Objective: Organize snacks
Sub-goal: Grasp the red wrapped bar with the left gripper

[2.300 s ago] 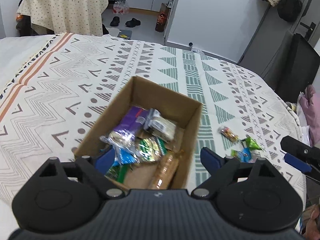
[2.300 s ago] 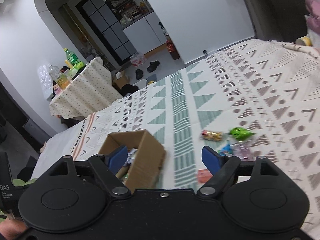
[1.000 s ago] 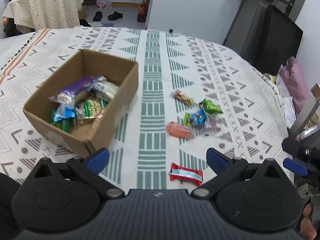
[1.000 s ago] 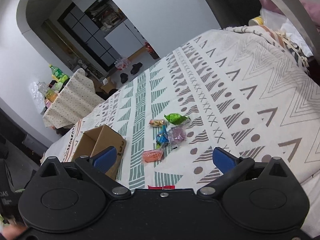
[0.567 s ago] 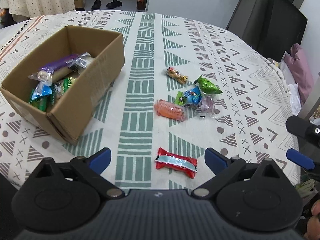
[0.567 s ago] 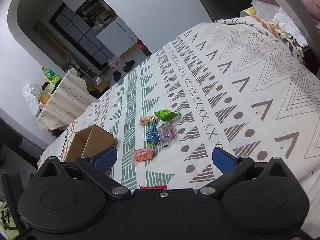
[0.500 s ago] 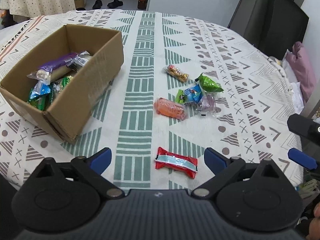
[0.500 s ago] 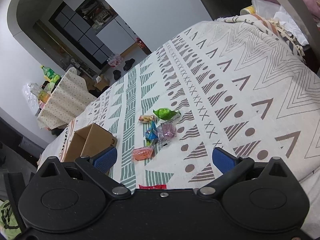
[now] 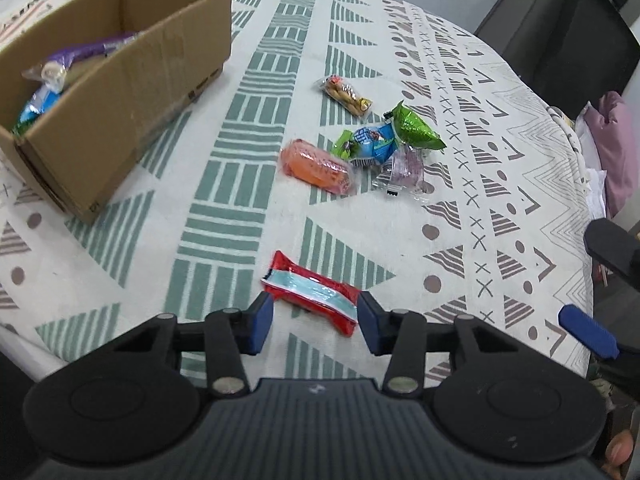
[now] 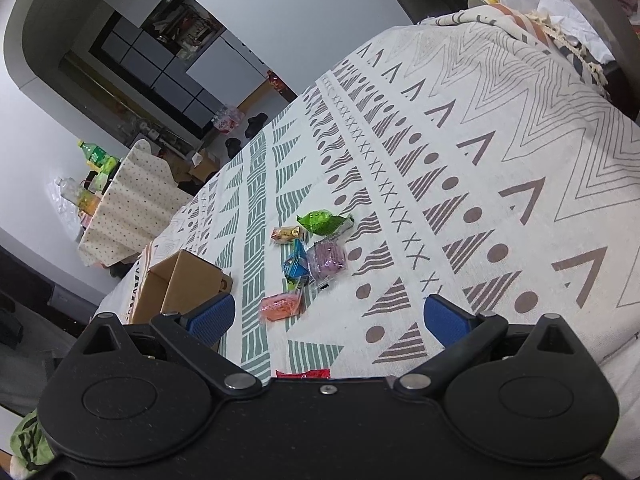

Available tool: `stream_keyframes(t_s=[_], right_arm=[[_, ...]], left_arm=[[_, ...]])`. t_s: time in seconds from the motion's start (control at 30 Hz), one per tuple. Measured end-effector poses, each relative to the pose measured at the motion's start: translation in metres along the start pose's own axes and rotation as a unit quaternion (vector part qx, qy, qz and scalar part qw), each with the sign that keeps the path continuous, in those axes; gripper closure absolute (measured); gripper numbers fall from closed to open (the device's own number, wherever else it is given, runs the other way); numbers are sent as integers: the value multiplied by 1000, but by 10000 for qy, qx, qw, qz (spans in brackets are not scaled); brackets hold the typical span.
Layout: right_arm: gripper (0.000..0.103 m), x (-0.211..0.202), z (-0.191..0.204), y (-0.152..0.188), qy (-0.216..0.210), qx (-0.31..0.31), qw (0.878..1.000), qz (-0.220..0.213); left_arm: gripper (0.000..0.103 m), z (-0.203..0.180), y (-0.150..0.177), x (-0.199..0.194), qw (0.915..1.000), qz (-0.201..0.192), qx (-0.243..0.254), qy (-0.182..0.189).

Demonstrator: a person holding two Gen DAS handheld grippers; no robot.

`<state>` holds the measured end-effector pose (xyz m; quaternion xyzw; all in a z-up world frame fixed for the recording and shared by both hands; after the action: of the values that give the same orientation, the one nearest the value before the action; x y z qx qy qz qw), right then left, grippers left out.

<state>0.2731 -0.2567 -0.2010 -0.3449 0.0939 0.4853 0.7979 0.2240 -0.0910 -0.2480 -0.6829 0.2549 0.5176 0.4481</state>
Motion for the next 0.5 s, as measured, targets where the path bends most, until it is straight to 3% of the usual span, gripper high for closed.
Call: stream_keyframes(t_s=[0.13,0.5], right_arm=[[1,1,-4,0,12,80,10000,9],[6,16,-14,3,267,90,9994,223]], left_arm=[[63,-6,1,10,9996,135,-227,135],[59,-15,-10,34,9993,35,-324,-156]])
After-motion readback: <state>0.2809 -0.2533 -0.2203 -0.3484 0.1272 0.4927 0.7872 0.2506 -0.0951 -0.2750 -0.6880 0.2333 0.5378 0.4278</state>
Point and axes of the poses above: each gripper's, at about its wrist camera, not at the fingertips, and x roughly the way its jaws point, z to its left, y to its underside, the point moved 8 cm from there along x, roughly the way its jaws point, and after that the axes turned 11 degrees about -y, right-handed, at the moved point
